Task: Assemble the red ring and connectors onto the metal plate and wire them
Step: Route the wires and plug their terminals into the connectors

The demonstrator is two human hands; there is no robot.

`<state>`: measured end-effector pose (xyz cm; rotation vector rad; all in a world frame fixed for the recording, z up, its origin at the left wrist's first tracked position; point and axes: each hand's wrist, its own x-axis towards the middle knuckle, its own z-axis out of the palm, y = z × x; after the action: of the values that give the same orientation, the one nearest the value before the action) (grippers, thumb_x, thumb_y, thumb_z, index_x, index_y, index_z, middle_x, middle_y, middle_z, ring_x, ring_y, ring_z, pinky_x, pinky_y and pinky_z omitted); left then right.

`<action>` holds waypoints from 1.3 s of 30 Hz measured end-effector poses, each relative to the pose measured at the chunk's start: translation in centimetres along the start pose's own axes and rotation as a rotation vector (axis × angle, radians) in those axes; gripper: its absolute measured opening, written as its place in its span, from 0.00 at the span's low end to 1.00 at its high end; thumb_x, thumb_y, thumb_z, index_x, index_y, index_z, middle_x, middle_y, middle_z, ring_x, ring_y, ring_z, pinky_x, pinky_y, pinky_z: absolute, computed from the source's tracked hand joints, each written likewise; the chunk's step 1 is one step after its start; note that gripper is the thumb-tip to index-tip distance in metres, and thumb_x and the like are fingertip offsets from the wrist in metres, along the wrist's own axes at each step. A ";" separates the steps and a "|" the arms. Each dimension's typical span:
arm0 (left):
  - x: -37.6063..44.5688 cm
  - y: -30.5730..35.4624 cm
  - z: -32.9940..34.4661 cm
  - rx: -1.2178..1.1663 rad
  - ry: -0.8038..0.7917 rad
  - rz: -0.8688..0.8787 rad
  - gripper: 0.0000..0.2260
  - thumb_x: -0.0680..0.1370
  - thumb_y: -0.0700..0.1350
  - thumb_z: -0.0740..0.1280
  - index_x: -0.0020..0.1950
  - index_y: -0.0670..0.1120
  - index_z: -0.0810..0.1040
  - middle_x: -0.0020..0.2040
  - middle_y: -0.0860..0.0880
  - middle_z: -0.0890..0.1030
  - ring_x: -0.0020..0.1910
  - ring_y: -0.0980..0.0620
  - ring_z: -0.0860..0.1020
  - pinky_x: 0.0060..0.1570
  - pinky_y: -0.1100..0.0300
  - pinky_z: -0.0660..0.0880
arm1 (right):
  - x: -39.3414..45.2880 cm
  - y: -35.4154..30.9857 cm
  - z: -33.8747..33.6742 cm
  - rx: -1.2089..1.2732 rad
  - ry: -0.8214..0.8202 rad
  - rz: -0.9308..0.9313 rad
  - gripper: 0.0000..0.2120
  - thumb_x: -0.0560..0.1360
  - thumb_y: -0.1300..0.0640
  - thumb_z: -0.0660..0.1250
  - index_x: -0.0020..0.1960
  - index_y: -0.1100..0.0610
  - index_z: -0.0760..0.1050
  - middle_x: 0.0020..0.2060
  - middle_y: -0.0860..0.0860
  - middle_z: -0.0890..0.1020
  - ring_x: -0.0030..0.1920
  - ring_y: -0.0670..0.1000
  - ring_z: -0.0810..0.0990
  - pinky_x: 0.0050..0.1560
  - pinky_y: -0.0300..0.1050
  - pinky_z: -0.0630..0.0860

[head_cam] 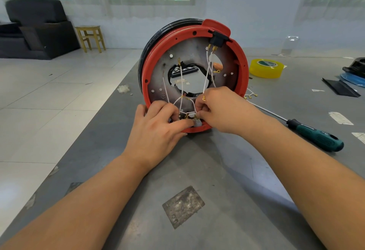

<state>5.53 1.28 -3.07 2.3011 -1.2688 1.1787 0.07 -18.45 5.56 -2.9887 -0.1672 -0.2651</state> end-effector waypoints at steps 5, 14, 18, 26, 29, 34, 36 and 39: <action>0.1 0.3 -0.4 0.005 -0.023 0.006 0.08 0.77 0.52 0.74 0.56 0.59 0.86 0.48 0.49 0.78 0.53 0.40 0.78 0.46 0.41 0.70 | 0.0 0.3 0.5 0.007 0.038 -0.033 0.05 0.81 0.58 0.66 0.47 0.56 0.79 0.44 0.52 0.77 0.45 0.55 0.77 0.46 0.51 0.76; 0.2 0.5 -0.7 0.002 -0.044 -0.018 0.09 0.74 0.50 0.77 0.54 0.58 0.87 0.48 0.49 0.78 0.53 0.40 0.78 0.46 0.42 0.70 | 0.1 0.5 2.0 0.131 0.151 0.056 0.08 0.79 0.56 0.69 0.40 0.51 0.77 0.35 0.46 0.76 0.37 0.48 0.74 0.35 0.42 0.67; 0.3 0.5 -0.7 0.007 -0.042 -0.009 0.10 0.74 0.50 0.77 0.55 0.58 0.87 0.48 0.49 0.79 0.53 0.40 0.77 0.46 0.42 0.70 | 0.1 0.6 2.2 0.174 0.149 0.090 0.08 0.79 0.54 0.70 0.41 0.48 0.80 0.33 0.43 0.78 0.35 0.44 0.75 0.33 0.36 0.65; 0.2 0.5 -0.5 0.042 -0.016 0.008 0.09 0.75 0.51 0.76 0.55 0.57 0.86 0.48 0.49 0.78 0.53 0.40 0.77 0.47 0.42 0.70 | 0.0 0.7 2.1 0.216 0.147 0.099 0.06 0.79 0.54 0.70 0.45 0.51 0.85 0.35 0.44 0.82 0.37 0.45 0.78 0.34 0.34 0.67; 0.2 0.7 -0.2 0.070 0.027 -0.002 0.06 0.77 0.49 0.75 0.53 0.56 0.85 0.47 0.50 0.78 0.51 0.40 0.78 0.46 0.43 0.69 | 0.1 0.7 2.2 0.231 0.142 0.117 0.06 0.79 0.54 0.71 0.44 0.51 0.85 0.34 0.43 0.81 0.36 0.42 0.78 0.34 0.32 0.67; 0.4 1.0 0.2 0.167 0.015 -0.036 0.10 0.74 0.56 0.73 0.50 0.52 0.81 0.48 0.49 0.76 0.53 0.40 0.76 0.46 0.46 0.64 | 0.4 0.5 2.3 0.248 0.133 0.119 0.07 0.78 0.54 0.71 0.41 0.50 0.83 0.33 0.42 0.81 0.36 0.41 0.78 0.33 0.32 0.65; 0.5 0.9 0.1 0.189 -0.004 -0.053 0.14 0.73 0.59 0.73 0.50 0.52 0.80 0.48 0.48 0.77 0.53 0.40 0.75 0.46 0.46 0.64 | 0.6 0.4 2.4 0.255 0.136 0.116 0.08 0.78 0.55 0.71 0.40 0.51 0.83 0.33 0.43 0.81 0.37 0.42 0.79 0.32 0.32 0.65; 0.6 1.0 0.0 0.197 -0.002 -0.058 0.15 0.73 0.60 0.73 0.49 0.51 0.80 0.48 0.48 0.77 0.52 0.41 0.75 0.46 0.46 0.64 | 0.6 0.4 2.5 0.256 0.137 0.113 0.08 0.78 0.55 0.71 0.41 0.52 0.83 0.32 0.42 0.81 0.34 0.40 0.77 0.30 0.29 0.65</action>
<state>4.95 0.37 -2.82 2.4588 -1.1230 1.3353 1.16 -18.41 3.17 -2.7040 -0.0160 -0.4007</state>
